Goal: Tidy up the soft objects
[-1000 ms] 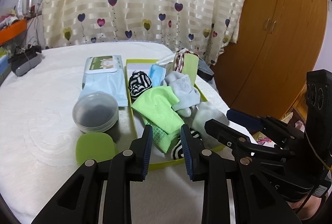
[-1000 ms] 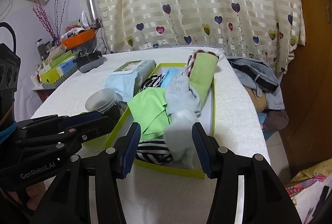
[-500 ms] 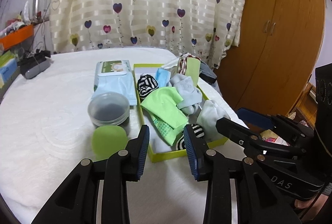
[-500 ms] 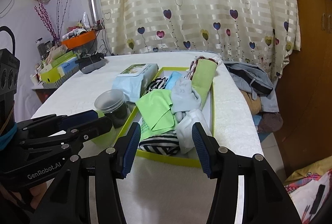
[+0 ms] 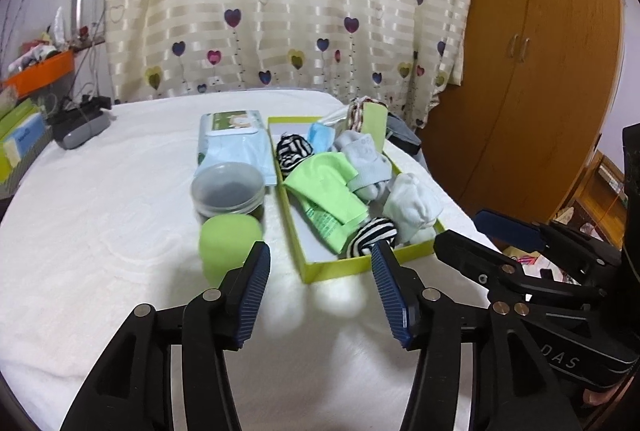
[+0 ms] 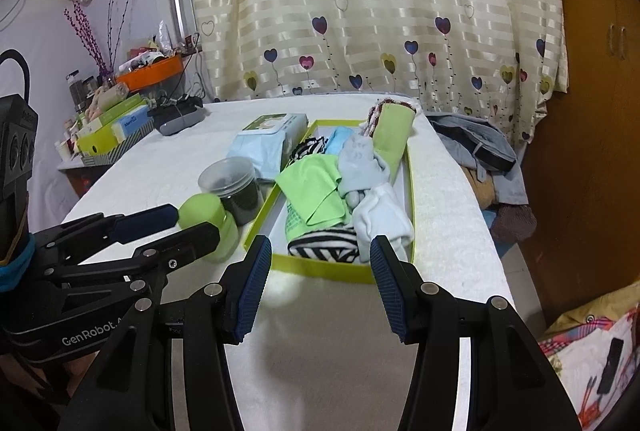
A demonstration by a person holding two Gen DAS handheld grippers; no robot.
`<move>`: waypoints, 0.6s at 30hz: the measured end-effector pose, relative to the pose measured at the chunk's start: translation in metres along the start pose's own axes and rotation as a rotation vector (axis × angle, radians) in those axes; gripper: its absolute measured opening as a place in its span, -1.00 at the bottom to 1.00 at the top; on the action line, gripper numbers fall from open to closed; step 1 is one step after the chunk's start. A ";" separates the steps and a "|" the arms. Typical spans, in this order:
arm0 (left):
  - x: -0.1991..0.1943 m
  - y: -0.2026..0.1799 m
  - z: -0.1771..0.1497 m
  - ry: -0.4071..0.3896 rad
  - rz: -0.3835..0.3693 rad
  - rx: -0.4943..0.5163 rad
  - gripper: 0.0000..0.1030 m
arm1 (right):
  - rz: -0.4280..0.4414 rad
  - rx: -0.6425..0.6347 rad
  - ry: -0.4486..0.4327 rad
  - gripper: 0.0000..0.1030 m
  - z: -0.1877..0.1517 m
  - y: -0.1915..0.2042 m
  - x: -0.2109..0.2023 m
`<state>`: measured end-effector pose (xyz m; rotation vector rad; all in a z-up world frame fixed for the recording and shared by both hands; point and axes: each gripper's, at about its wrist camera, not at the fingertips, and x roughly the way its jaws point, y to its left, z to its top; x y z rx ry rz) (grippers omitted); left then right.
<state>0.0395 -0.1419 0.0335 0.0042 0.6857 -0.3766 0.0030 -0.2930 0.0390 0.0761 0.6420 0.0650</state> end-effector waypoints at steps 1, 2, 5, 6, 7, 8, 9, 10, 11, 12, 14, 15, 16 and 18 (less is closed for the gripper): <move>-0.002 0.003 -0.001 -0.001 0.001 -0.001 0.01 | 0.000 -0.002 0.001 0.02 -0.001 0.001 -0.001; -0.002 0.004 -0.002 -0.002 0.003 -0.003 0.01 | 0.000 -0.002 0.002 0.02 -0.002 0.004 -0.002; -0.005 0.008 -0.005 -0.005 0.013 -0.010 0.01 | -0.006 -0.008 0.008 0.02 -0.004 0.009 -0.004; -0.006 0.010 -0.007 -0.003 0.014 -0.017 0.01 | -0.008 -0.009 0.011 0.02 -0.006 0.011 -0.004; -0.006 0.012 -0.008 -0.002 0.016 -0.021 0.01 | -0.010 -0.009 0.015 0.02 -0.007 0.012 -0.004; -0.007 0.014 -0.010 0.000 0.018 -0.024 0.01 | -0.008 -0.010 0.017 0.02 -0.008 0.013 -0.004; -0.007 0.014 -0.011 0.001 0.020 -0.026 0.01 | -0.006 -0.010 0.019 0.02 -0.009 0.014 -0.004; -0.007 0.015 -0.013 0.001 0.025 -0.024 0.01 | -0.006 -0.009 0.021 0.02 -0.010 0.015 -0.005; -0.007 0.016 -0.014 0.003 0.028 -0.023 0.01 | -0.006 -0.008 0.022 0.02 -0.012 0.016 -0.005; -0.007 0.016 -0.016 0.005 0.027 -0.024 0.01 | -0.006 -0.007 0.023 0.02 -0.013 0.017 -0.006; -0.007 0.017 -0.019 0.011 0.014 -0.024 0.01 | -0.006 -0.008 0.028 0.02 -0.015 0.020 -0.006; -0.007 0.017 -0.020 0.013 0.015 -0.023 0.01 | -0.006 -0.010 0.030 0.02 -0.016 0.021 -0.006; -0.007 0.016 -0.020 0.012 0.021 -0.017 0.01 | -0.005 -0.010 0.033 0.02 -0.017 0.021 -0.006; -0.008 0.015 -0.021 0.009 0.033 -0.007 0.01 | -0.003 -0.010 0.035 0.02 -0.019 0.022 -0.005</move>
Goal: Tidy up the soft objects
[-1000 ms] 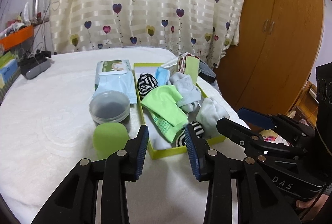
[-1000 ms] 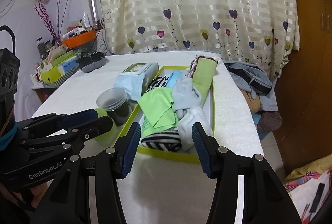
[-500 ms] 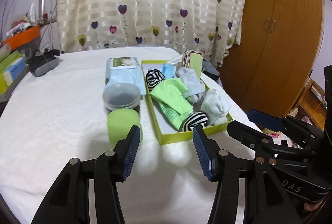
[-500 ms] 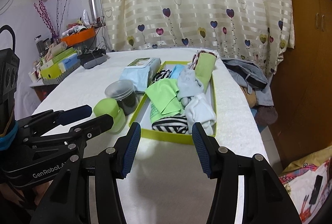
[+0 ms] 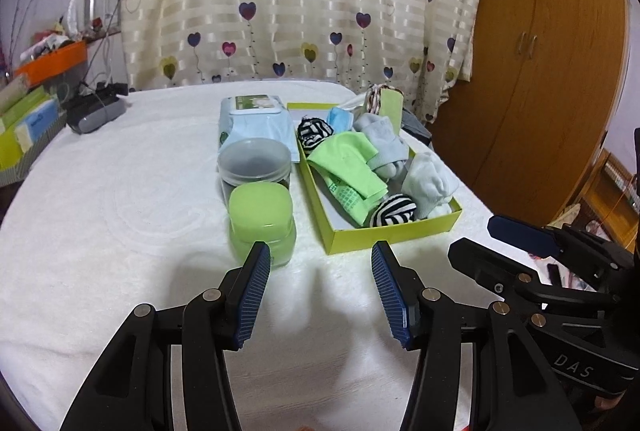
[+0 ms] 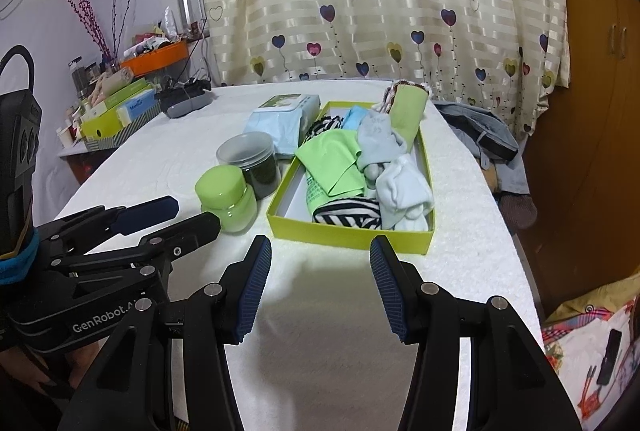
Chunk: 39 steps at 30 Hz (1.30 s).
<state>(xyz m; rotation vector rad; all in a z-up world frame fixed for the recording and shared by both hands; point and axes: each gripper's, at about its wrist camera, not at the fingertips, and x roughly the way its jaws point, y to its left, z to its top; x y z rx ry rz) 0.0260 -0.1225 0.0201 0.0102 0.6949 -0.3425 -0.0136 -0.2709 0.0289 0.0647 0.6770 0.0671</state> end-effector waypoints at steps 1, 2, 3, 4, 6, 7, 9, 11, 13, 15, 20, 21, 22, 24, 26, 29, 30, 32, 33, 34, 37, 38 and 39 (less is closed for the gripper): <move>0.000 0.000 0.000 -0.001 -0.001 0.001 0.01 | 0.000 0.000 0.002 0.02 -0.001 0.001 0.000; 0.000 0.000 -0.001 0.000 -0.007 -0.001 0.01 | 0.000 0.000 0.003 0.02 -0.001 0.001 0.000; -0.001 0.000 -0.001 0.000 -0.011 -0.002 0.01 | 0.001 0.000 0.004 0.02 -0.002 0.001 0.000; -0.001 0.001 -0.001 0.001 -0.014 -0.004 0.01 | 0.001 0.001 0.003 0.02 -0.002 0.001 0.000; -0.001 0.000 -0.001 0.003 -0.014 -0.003 0.01 | 0.001 0.001 0.003 0.02 -0.002 0.001 0.001; -0.001 0.000 -0.001 0.005 -0.012 -0.003 0.01 | 0.000 0.001 0.004 0.02 -0.002 0.001 0.001; 0.000 -0.001 -0.001 0.007 -0.006 0.001 0.01 | -0.002 0.002 0.004 0.02 -0.002 0.001 0.001; 0.000 0.000 -0.001 0.006 -0.013 -0.001 0.01 | -0.001 0.003 0.006 0.02 -0.002 0.001 0.001; 0.001 0.000 -0.001 0.009 -0.013 0.001 0.01 | -0.001 0.005 0.008 0.02 -0.002 0.000 0.002; 0.001 0.000 -0.001 0.008 -0.009 0.004 0.01 | 0.000 0.006 0.010 0.02 -0.002 -0.001 0.002; 0.003 0.001 0.000 0.008 -0.001 0.008 0.01 | 0.004 0.013 0.013 0.02 -0.002 -0.004 0.005; 0.003 0.001 0.000 0.007 -0.002 0.007 0.01 | 0.005 0.014 0.016 0.02 -0.002 -0.005 0.007; 0.003 0.001 0.000 0.007 -0.005 0.004 0.01 | 0.003 0.015 0.016 0.02 -0.002 -0.006 0.008; 0.003 0.000 0.000 0.011 -0.002 0.007 0.01 | 0.004 0.017 0.016 0.02 -0.002 -0.006 0.009; 0.004 0.002 0.000 0.016 -0.008 0.001 0.01 | 0.004 0.012 0.019 0.02 -0.002 -0.007 0.009; 0.006 0.002 0.002 0.019 -0.006 -0.003 0.01 | 0.005 0.010 0.025 0.02 -0.002 -0.007 0.011; 0.006 0.003 0.002 0.022 -0.005 -0.001 0.01 | 0.005 0.011 0.026 0.02 -0.003 -0.007 0.012; 0.006 0.002 0.002 0.018 0.006 0.004 0.01 | 0.006 0.011 0.026 0.02 -0.003 -0.007 0.012; 0.006 0.004 0.002 0.014 0.013 0.007 0.01 | 0.006 0.010 0.027 0.02 -0.003 -0.007 0.012; 0.007 0.004 0.002 0.013 0.016 0.008 0.01 | 0.007 0.009 0.027 0.02 -0.003 -0.006 0.013; 0.008 0.005 0.000 0.015 0.010 0.005 0.01 | 0.012 0.004 0.030 0.02 -0.004 -0.005 0.015; 0.008 0.005 -0.001 0.017 0.012 0.004 0.01 | 0.013 0.002 0.032 0.02 -0.004 -0.004 0.016; 0.009 0.006 -0.001 0.020 0.015 0.006 0.01 | 0.014 0.001 0.034 0.02 -0.004 -0.004 0.017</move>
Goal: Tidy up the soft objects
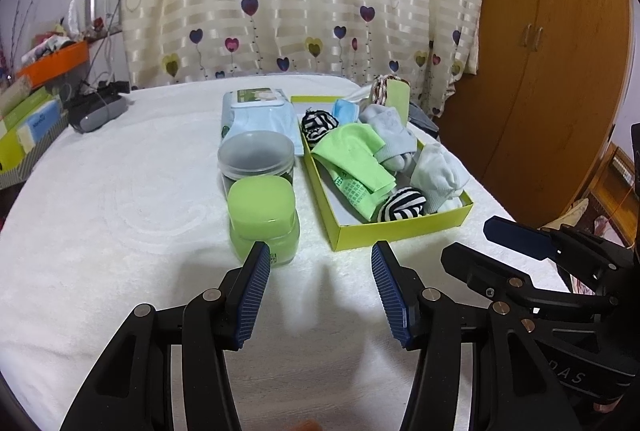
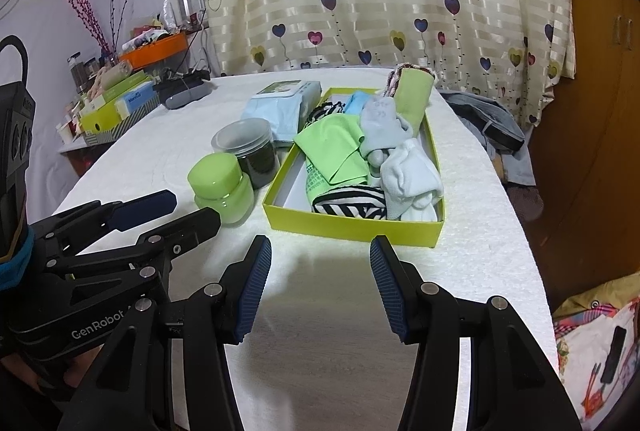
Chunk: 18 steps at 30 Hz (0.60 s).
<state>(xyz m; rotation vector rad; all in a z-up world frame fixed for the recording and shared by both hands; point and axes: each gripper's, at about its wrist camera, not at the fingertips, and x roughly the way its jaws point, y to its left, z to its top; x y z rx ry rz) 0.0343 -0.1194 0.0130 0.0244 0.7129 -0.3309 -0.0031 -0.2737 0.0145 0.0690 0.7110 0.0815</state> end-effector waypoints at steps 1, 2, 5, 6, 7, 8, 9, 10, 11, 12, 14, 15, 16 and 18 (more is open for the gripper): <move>0.000 -0.001 -0.001 0.001 0.002 0.002 0.01 | 0.002 -0.001 0.003 0.02 0.000 0.000 0.001; 0.001 -0.001 -0.001 0.001 0.007 0.005 0.01 | 0.003 -0.003 0.004 0.02 0.000 0.000 0.001; 0.001 -0.002 -0.002 -0.001 0.013 0.008 0.01 | 0.006 -0.004 0.005 0.02 0.000 0.001 0.002; 0.001 -0.001 -0.002 -0.001 0.012 0.007 0.01 | 0.006 -0.004 0.004 0.02 0.001 0.001 0.003; 0.001 -0.002 -0.002 -0.001 0.012 0.008 0.01 | 0.006 -0.005 0.004 0.02 0.001 0.001 0.003; 0.002 -0.002 -0.002 0.001 0.014 0.007 0.01 | 0.006 -0.005 0.005 0.02 0.001 0.001 0.004; 0.002 -0.001 -0.001 0.001 0.015 0.007 0.01 | 0.006 -0.004 0.005 0.02 0.001 0.001 0.003; 0.002 -0.002 -0.001 0.001 0.016 0.006 0.01 | 0.006 -0.003 0.005 0.02 0.001 0.001 0.003; 0.002 -0.001 -0.001 0.002 0.017 0.005 0.01 | 0.006 -0.003 0.005 0.02 0.001 0.001 0.003; 0.002 0.000 -0.001 0.002 0.018 0.006 0.01 | 0.005 -0.004 0.005 0.02 0.001 0.001 0.003; 0.002 -0.001 -0.001 0.001 0.018 0.005 0.01 | 0.005 -0.005 0.005 0.02 0.001 0.002 0.003; 0.002 -0.001 -0.001 0.002 0.018 0.004 0.01 | 0.005 -0.004 0.005 0.02 0.001 0.001 0.003; 0.003 0.000 -0.001 0.003 0.017 0.003 0.01 | 0.005 -0.003 0.005 0.02 0.001 0.001 0.003; 0.003 -0.001 -0.001 0.004 0.018 0.006 0.01 | 0.005 -0.003 0.006 0.02 0.001 0.001 0.003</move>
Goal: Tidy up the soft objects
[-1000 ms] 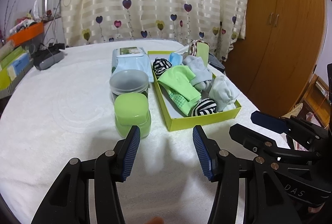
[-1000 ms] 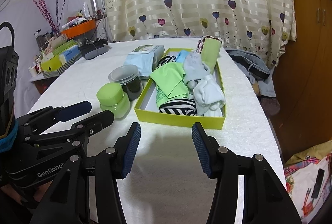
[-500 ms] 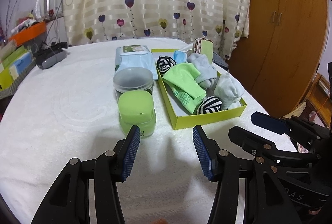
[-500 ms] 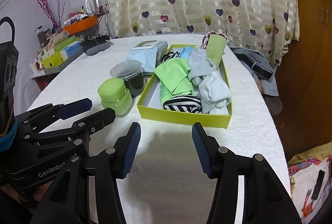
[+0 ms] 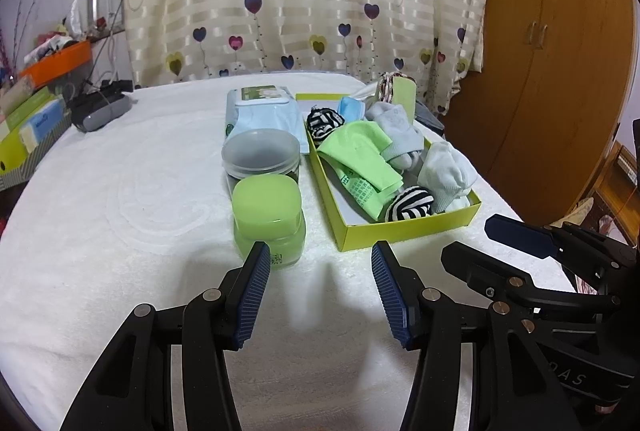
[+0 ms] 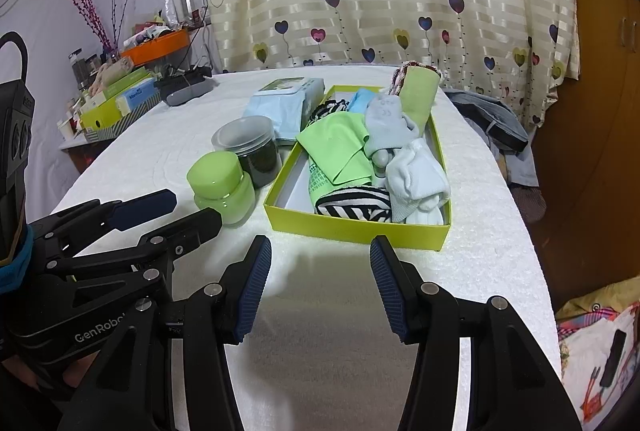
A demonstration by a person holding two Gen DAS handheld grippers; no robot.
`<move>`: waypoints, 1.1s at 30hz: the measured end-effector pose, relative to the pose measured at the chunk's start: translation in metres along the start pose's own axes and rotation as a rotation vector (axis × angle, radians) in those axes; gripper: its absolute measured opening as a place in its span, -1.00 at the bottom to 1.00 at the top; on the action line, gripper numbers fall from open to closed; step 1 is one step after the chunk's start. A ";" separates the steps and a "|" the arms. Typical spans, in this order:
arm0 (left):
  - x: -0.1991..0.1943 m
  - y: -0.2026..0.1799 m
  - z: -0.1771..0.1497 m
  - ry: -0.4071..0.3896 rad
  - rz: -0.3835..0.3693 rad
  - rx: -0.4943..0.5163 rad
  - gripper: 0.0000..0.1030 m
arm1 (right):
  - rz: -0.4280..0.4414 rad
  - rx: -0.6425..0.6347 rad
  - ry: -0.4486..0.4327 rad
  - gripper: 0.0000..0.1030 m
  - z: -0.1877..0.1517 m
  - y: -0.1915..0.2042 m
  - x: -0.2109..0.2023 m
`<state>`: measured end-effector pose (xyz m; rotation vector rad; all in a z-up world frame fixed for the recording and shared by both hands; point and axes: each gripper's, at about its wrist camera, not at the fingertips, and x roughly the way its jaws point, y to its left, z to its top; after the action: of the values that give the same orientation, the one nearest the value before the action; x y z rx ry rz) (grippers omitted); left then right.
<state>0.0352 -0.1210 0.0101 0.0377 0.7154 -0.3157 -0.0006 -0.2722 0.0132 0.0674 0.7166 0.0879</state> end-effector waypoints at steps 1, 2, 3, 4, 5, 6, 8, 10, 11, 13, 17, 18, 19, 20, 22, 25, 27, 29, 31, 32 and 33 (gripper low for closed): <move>0.000 0.001 0.000 0.000 0.001 0.001 0.01 | 0.000 0.002 0.002 0.02 0.000 0.000 0.001; 0.000 0.000 0.000 0.000 0.001 0.000 0.01 | 0.001 0.002 0.003 0.02 0.000 0.000 0.002; 0.000 0.000 0.000 0.000 0.001 0.001 0.01 | 0.001 0.001 0.003 0.02 0.001 0.000 0.002; 0.000 0.000 0.000 -0.001 0.001 0.000 0.01 | 0.001 0.001 0.003 0.02 0.001 0.000 0.002; 0.000 0.001 0.000 -0.002 0.002 0.001 0.01 | 0.001 0.002 0.003 0.02 0.000 0.000 0.002; 0.000 0.000 0.000 0.000 0.002 0.001 0.01 | 0.000 0.001 0.003 0.02 0.000 0.000 0.002; 0.000 0.001 0.000 0.001 0.002 0.002 0.01 | 0.001 0.002 0.005 0.02 0.000 0.000 0.002; 0.000 0.000 0.000 0.000 0.001 0.000 0.01 | 0.000 0.001 0.003 0.02 0.000 0.000 0.002; 0.000 0.000 0.000 0.000 0.002 0.001 0.01 | 0.000 0.002 0.003 0.02 0.000 0.000 0.002; 0.000 0.001 0.000 0.003 0.003 0.002 0.01 | 0.000 0.002 0.005 0.02 0.000 0.000 0.002; 0.000 0.000 0.000 0.000 0.001 0.002 0.01 | 0.001 0.003 0.005 0.02 0.000 -0.001 0.003; 0.000 0.001 0.000 -0.001 0.003 0.004 0.01 | 0.002 0.004 0.006 0.02 0.000 -0.001 0.004; 0.000 0.000 0.000 0.000 0.003 0.003 0.01 | 0.002 0.004 0.006 0.02 0.000 0.000 0.004; 0.000 0.000 0.000 0.001 0.003 0.002 0.01 | 0.002 0.003 0.006 0.02 0.000 -0.001 0.003; 0.000 0.001 0.000 0.002 0.004 0.002 0.01 | 0.002 0.003 0.008 0.02 0.000 -0.001 0.004; 0.000 0.001 -0.001 0.005 0.003 -0.002 0.01 | 0.000 0.001 0.009 0.02 0.000 -0.001 0.004; 0.000 0.003 -0.001 0.004 0.004 0.000 0.01 | 0.002 0.003 0.007 0.02 0.000 -0.001 0.004; 0.000 0.001 -0.001 0.005 0.003 -0.001 0.01 | 0.002 0.003 0.008 0.02 0.000 -0.001 0.004; 0.000 0.002 -0.001 0.006 0.003 -0.003 0.01 | 0.002 0.002 0.009 0.02 0.000 0.000 0.005; 0.001 0.001 -0.001 0.006 0.004 -0.002 0.01 | 0.002 0.002 0.009 0.02 0.000 -0.001 0.004; 0.000 0.002 0.000 0.008 0.003 -0.003 0.01 | 0.002 0.002 0.011 0.02 0.000 -0.001 0.005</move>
<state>0.0359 -0.1190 0.0094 0.0369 0.7235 -0.3112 0.0030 -0.2730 0.0097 0.0695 0.7275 0.0891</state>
